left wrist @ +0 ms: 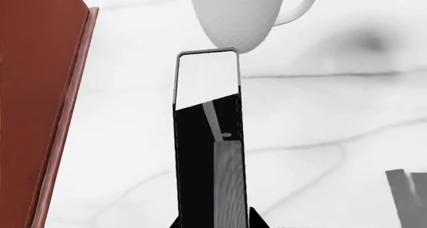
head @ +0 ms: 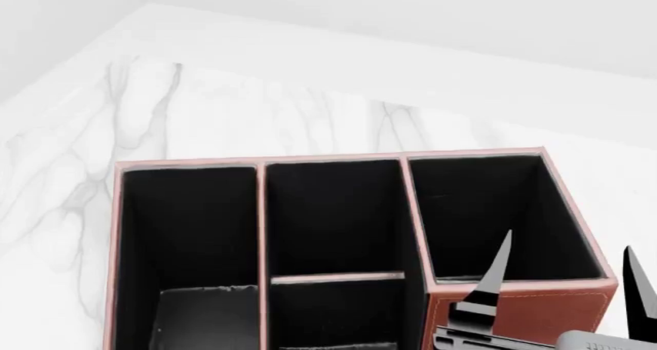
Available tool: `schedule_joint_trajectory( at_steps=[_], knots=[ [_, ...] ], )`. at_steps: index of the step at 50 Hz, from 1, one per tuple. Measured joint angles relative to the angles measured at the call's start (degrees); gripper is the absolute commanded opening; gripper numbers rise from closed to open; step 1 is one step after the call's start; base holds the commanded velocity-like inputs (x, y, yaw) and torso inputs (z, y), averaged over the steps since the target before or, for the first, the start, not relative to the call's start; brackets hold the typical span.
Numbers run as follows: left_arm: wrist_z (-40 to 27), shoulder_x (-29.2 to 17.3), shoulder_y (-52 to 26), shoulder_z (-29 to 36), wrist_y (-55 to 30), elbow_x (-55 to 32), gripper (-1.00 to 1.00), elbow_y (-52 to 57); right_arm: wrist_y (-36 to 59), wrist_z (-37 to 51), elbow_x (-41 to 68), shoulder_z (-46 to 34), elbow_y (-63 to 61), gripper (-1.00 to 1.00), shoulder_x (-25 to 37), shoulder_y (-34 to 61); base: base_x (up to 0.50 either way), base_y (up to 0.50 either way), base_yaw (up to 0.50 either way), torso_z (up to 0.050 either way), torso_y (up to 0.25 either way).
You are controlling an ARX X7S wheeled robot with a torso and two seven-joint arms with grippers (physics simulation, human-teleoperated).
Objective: Pick up the book and place it in the front compartment of the caddy.
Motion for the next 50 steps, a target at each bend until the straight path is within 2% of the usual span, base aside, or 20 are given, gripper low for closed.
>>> schedule_joint_trajectory(
  at_steps=[12, 30, 50],
  knots=[
    [-1.1, -1.7, -0.9, -0.7, -0.2, 4.6, -1.00, 4.8, -0.2, 0.2, 0.1, -0.2, 0.0, 1.00, 0.2, 0.0, 0.00, 0.00, 0.00, 0.000, 0.000],
    [-1.4, -3.6, -7.3, -7.2, -6.7, 0.6, -1.00, 16.1, 0.0, 0.6, 0.5, -0.4, -0.4, 1.00, 0.5, -0.1, 0.00, 0.00, 0.00, 0.000, 0.000],
    [1.9, -3.1, -18.1, -10.8, -8.6, -1.0, -1.00, 16.7, 0.3, 1.0, 1.2, -0.2, -0.5, 1.00, 0.9, 0.1, 0.00, 0.00, 0.00, 0.000, 0.001]
  ],
)
